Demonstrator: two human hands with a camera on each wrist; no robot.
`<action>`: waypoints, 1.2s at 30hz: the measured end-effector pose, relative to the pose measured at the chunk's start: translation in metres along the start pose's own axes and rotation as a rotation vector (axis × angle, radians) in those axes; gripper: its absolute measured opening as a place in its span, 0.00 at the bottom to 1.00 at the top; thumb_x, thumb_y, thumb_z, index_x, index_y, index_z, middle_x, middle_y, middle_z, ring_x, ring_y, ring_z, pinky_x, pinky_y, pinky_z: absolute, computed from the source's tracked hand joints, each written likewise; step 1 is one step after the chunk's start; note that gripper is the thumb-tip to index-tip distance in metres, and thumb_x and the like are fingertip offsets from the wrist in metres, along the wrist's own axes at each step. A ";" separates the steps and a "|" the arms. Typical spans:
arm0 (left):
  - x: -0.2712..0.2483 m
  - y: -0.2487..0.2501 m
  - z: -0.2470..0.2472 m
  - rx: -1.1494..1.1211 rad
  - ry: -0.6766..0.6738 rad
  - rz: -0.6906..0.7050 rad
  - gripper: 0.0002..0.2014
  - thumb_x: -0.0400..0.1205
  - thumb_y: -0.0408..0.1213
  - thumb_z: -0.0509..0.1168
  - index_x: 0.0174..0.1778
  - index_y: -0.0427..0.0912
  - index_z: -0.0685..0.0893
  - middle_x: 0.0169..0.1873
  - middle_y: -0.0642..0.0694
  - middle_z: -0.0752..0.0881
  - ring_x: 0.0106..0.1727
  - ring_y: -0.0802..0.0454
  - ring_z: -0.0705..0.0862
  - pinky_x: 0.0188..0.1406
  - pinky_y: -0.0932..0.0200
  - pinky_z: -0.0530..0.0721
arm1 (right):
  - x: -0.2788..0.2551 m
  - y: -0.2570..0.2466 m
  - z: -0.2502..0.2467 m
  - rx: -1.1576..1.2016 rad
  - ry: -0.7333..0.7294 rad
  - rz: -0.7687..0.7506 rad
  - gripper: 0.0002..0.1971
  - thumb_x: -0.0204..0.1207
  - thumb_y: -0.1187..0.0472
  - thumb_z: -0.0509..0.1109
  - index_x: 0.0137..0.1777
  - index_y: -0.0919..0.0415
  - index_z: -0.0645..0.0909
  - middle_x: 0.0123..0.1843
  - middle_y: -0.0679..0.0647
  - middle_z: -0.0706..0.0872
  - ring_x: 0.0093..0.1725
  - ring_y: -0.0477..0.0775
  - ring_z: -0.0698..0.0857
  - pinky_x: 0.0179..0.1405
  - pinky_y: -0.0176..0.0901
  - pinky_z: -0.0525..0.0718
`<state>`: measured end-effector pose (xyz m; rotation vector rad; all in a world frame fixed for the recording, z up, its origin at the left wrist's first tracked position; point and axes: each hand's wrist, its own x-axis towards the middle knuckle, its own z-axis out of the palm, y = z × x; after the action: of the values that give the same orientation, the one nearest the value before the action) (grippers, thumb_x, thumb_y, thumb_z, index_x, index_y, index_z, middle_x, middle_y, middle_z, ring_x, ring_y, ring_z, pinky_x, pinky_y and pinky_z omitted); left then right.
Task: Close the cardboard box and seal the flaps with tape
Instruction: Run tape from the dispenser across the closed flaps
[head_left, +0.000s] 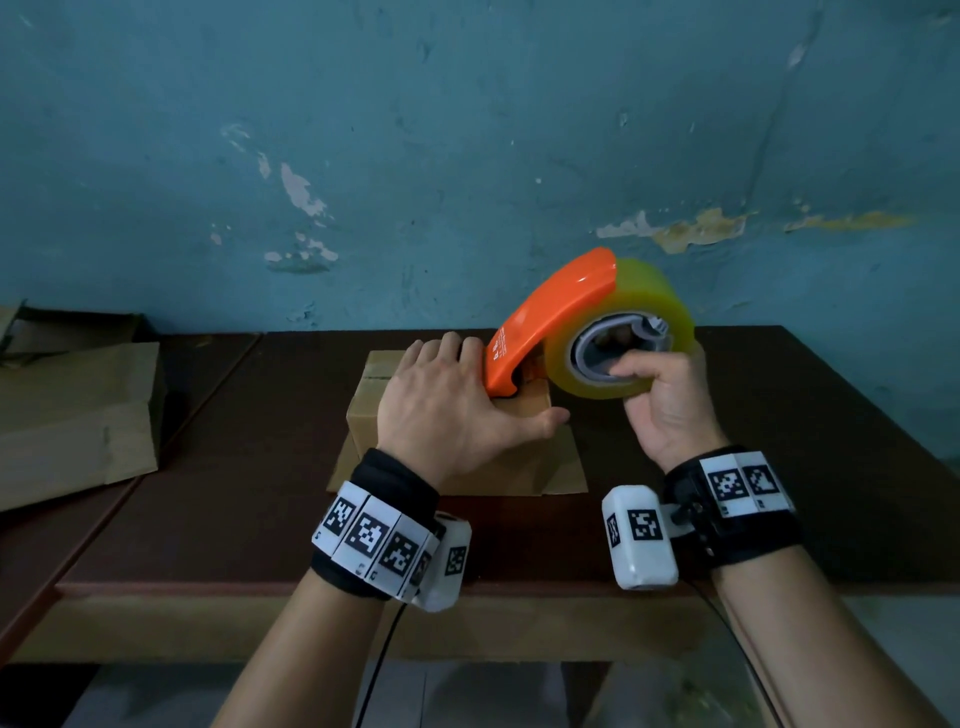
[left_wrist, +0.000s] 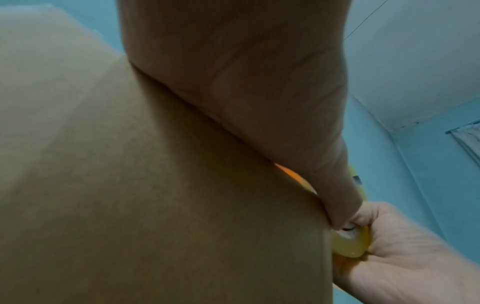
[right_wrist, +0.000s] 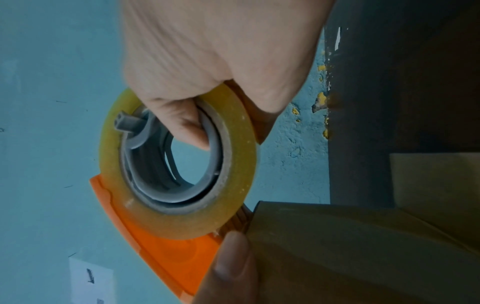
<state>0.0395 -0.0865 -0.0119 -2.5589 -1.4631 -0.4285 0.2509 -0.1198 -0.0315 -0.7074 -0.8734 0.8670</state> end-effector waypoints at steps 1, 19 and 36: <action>0.000 0.000 -0.001 -0.005 -0.006 -0.005 0.53 0.64 0.90 0.40 0.57 0.45 0.81 0.52 0.46 0.84 0.60 0.44 0.84 0.73 0.46 0.76 | 0.001 -0.001 -0.003 0.015 0.017 0.001 0.21 0.62 0.81 0.64 0.50 0.62 0.87 0.49 0.56 0.92 0.56 0.61 0.91 0.57 0.60 0.89; -0.001 0.011 -0.001 -0.032 -0.058 0.091 0.52 0.78 0.76 0.45 0.84 0.35 0.68 0.85 0.35 0.69 0.91 0.41 0.56 0.91 0.44 0.53 | 0.005 -0.007 -0.018 -0.069 0.090 -0.038 0.19 0.55 0.78 0.63 0.41 0.60 0.86 0.45 0.57 0.90 0.55 0.63 0.89 0.61 0.65 0.86; -0.001 0.012 0.006 -0.076 0.052 0.077 0.42 0.75 0.75 0.49 0.68 0.43 0.80 0.61 0.45 0.85 0.67 0.46 0.82 0.78 0.49 0.74 | -0.002 -0.002 -0.018 -0.017 0.111 -0.082 0.16 0.66 0.77 0.66 0.46 0.59 0.87 0.44 0.52 0.92 0.52 0.57 0.92 0.52 0.52 0.89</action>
<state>0.0502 -0.0917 -0.0175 -2.6317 -1.3508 -0.5453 0.2665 -0.1255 -0.0395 -0.7227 -0.8061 0.7410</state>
